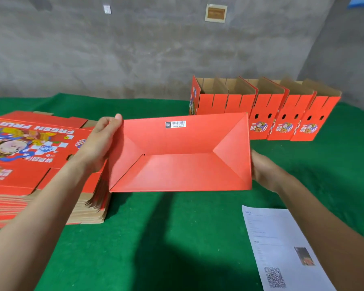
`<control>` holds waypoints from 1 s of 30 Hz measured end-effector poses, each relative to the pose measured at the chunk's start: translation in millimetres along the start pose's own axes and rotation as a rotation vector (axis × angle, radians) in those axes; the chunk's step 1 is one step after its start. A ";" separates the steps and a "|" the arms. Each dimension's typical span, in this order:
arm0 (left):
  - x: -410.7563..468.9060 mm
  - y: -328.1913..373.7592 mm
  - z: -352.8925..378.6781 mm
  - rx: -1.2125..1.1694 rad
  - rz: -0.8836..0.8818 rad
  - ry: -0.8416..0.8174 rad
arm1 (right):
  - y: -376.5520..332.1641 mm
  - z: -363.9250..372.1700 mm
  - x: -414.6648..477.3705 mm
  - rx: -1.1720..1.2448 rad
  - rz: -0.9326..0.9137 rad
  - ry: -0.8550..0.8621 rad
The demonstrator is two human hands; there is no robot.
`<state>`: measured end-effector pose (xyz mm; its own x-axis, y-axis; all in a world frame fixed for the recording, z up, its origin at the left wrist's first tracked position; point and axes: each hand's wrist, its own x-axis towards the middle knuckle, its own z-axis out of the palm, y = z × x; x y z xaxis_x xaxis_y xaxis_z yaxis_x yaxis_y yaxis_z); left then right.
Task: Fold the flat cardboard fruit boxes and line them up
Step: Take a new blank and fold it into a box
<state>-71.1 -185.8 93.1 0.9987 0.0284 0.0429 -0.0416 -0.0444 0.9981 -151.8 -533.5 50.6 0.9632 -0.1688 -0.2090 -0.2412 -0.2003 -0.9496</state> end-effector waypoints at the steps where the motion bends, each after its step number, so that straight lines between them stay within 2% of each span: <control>1: -0.8 -0.7 0.9 -0.012 0.005 0.029 | 1.7 -2.8 1.6 0.020 -0.021 -0.009; 6: 5.1 -12.5 -1.6 -0.099 0.069 0.123 | 8.1 -11.2 -1.7 0.121 -0.169 -0.241; 9: 7.2 -22.0 -5.4 -0.021 0.060 0.113 | 3.6 -5.9 -7.6 0.054 -0.252 -0.155; 12: 7.2 -33.4 -5.6 0.075 0.037 0.111 | -1.6 6.5 -11.8 -0.134 -0.377 0.007; 14: 6.7 -35.8 -1.6 0.065 0.007 0.091 | 2.5 17.4 -10.8 -0.352 -0.476 0.089; 17: 4.5 -32.2 8.4 0.063 0.018 0.020 | 24.3 37.3 -2.4 -0.749 -0.550 0.098; 19: 2.4 -29.7 14.3 0.079 0.049 -0.013 | 44.7 50.0 3.9 -0.907 -0.523 0.053; 25: -2.5 -42.5 37.2 0.238 0.107 -0.119 | 87.8 81.1 13.1 -0.996 -0.340 -0.174; 30: -11.5 -50.4 63.6 0.464 0.414 -0.345 | 93.3 106.0 22.8 -1.026 -0.274 -0.125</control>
<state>-78.5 -247.4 39.6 0.8591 -0.3976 0.3222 -0.4796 -0.4058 0.7780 -139.8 -453.8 -67.5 0.9910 0.0931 -0.0961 0.0566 -0.9424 -0.3297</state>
